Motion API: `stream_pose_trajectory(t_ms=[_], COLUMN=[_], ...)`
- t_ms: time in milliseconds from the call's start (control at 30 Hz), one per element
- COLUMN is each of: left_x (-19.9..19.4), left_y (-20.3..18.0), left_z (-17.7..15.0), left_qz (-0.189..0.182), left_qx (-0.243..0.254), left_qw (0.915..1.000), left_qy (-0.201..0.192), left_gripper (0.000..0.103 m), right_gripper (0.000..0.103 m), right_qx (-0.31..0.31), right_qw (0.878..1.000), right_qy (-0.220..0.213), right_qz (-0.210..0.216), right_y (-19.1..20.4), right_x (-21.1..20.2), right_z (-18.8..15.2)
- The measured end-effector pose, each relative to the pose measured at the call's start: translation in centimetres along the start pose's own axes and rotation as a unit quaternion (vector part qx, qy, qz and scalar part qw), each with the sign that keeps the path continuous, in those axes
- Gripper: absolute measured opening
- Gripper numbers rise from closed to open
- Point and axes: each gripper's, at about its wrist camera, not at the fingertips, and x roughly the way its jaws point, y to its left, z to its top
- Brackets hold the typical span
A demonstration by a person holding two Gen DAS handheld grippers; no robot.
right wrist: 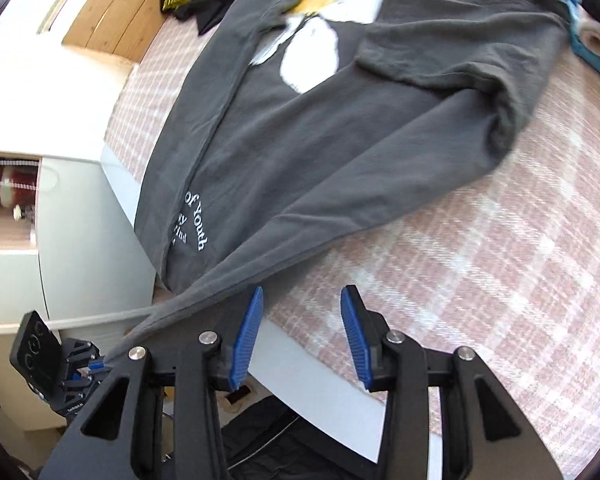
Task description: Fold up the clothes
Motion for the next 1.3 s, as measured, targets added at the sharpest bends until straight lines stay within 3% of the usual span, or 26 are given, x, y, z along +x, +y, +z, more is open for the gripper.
stream_pose_trajectory(t_ms=[67,167,333,533,767,800,833,900,1100,1267,1300], left_x=[0.1,0.5,0.8,1.2,1.6,1.7,1.7,1.8,2.6,4.8,5.0], left_y=[-0.3,-0.6,-0.3,-0.8,-1.5,-1.5,-1.5,-1.5,-2.4,-4.6,-4.2], left_z=[0.0,-0.1,0.5,0.9,0.8,0.8,0.7,0.7,0.3,-0.6,-0.8], left_qz=[-0.002,-0.003,0.006,0.012,0.017,0.017,0.018,0.020,-0.001,-0.059,-0.057], left_qx=[0.005,0.009,-0.016,-0.041,-0.053,-0.054,-0.054,-0.055,-0.052,-0.027,-0.028], left_qw=[1.0000,0.9998,0.9995,0.9985,0.9974,0.9973,0.9972,0.9970,0.9972,0.9949,0.9951], left_qy=[0.007,0.019,0.026,0.034,0.046,0.047,0.048,0.050,0.053,0.077,0.076], left_gripper=[0.005,0.005,0.005,0.005,0.006,0.006,0.006,0.006,0.006,0.006,0.006], right_gripper=[0.040,0.040,0.040,0.040,0.040,0.039,0.022,0.007,0.005,0.005,0.005], right_qx=[0.045,0.077,0.090,0.114,0.094,0.090,0.085,0.082,0.112,0.116,0.119], right_qw=[0.999,0.993,0.987,0.989,0.992,0.992,0.993,0.993,0.989,0.988,0.988], right_qy=[-0.026,-0.070,-0.069,-0.068,-0.077,-0.078,-0.078,-0.079,-0.096,-0.100,-0.099], right_qz=[0.010,-0.047,-0.115,-0.070,-0.035,-0.029,-0.026,-0.023,0.015,-0.005,-0.006], right_y=[-2.7,-6.2,-10.5,-14.4,-14.9,-14.8,-14.8,-14.8,-14.7,-12.3,-11.6], right_x=[-2.8,-7.4,-8.7,-7.0,-6.3,-6.2,-6.2,-6.2,-8.6,-11.7,-11.9], right_z=[0.9,4.5,11.6,15.0,16.1,16.2,16.2,16.2,16.0,15.9,16.3])
